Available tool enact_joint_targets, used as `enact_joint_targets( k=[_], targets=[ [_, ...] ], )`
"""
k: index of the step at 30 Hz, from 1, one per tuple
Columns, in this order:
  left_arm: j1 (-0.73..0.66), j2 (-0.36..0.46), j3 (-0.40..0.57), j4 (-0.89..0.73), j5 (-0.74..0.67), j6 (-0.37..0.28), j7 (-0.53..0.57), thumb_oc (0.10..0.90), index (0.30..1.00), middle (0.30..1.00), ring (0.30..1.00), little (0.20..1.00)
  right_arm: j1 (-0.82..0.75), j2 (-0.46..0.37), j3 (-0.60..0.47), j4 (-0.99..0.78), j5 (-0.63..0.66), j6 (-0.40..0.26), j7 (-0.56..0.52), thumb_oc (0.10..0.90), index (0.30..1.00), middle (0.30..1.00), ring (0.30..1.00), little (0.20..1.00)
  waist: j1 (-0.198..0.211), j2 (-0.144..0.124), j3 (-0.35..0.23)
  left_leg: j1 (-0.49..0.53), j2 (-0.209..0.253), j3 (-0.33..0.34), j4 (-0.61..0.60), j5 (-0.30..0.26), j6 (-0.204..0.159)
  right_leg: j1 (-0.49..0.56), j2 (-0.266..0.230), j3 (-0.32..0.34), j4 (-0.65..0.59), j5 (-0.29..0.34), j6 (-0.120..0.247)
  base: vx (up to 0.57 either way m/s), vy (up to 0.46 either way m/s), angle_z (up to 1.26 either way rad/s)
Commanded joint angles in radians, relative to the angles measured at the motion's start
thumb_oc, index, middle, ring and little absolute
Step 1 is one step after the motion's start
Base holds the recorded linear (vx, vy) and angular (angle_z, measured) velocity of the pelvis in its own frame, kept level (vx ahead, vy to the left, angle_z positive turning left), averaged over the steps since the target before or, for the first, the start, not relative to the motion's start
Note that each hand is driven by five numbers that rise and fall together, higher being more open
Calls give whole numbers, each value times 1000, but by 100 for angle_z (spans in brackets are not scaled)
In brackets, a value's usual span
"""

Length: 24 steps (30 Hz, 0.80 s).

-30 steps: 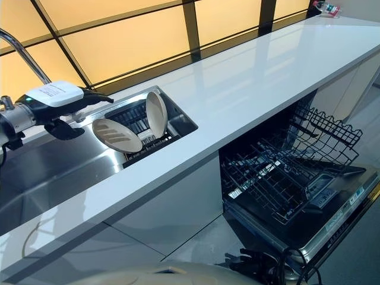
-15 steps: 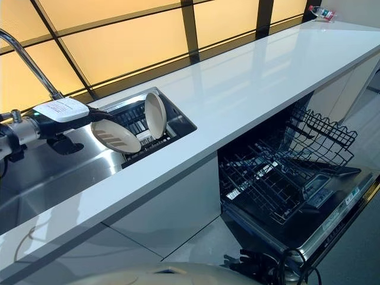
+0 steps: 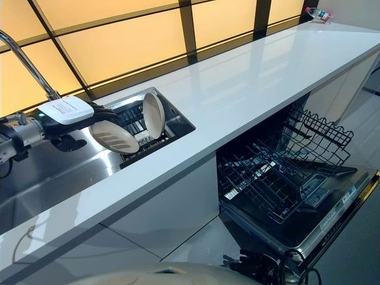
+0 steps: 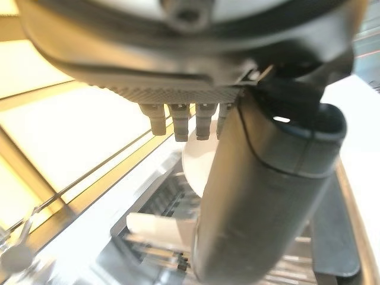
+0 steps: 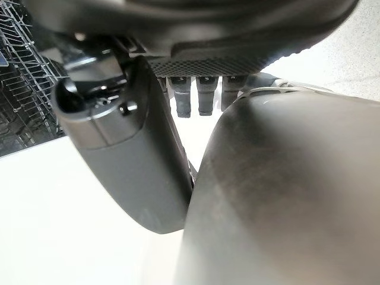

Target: Pick up plates and place into dishwasher.

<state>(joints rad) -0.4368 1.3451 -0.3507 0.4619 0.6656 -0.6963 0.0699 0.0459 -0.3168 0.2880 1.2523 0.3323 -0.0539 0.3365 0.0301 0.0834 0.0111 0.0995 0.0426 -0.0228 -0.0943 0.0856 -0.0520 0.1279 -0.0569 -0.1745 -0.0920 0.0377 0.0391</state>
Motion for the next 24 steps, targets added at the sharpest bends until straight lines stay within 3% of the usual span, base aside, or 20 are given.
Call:
enact_joint_targets(
  k=[1,13,24],
  targets=[
    [-69,40,173,95,38,16,158,800,900,900,900,900,13,-6,15,-4,-29,-21,29,800,900,900,900,900,-33,-8,15,42,-87,69,7,-89,64,7,10,14,5,13,40,0,0,0],
    [1,-13,169,132,13,102,131,800,900,900,900,900,16,-16,-11,-13,-25,-11,31,800,900,900,900,900,-46,-14,25,47,-85,79,7,-91,66,5,14,31,5,17,40,1,14,-5],
    [9,-38,156,149,23,144,112,800,900,900,900,900,14,-23,-15,-24,-26,-8,30,800,900,900,900,900,-52,-18,34,46,-86,83,7,-91,68,3,12,37,5,18,42,-1,7,-2]
  ],
)
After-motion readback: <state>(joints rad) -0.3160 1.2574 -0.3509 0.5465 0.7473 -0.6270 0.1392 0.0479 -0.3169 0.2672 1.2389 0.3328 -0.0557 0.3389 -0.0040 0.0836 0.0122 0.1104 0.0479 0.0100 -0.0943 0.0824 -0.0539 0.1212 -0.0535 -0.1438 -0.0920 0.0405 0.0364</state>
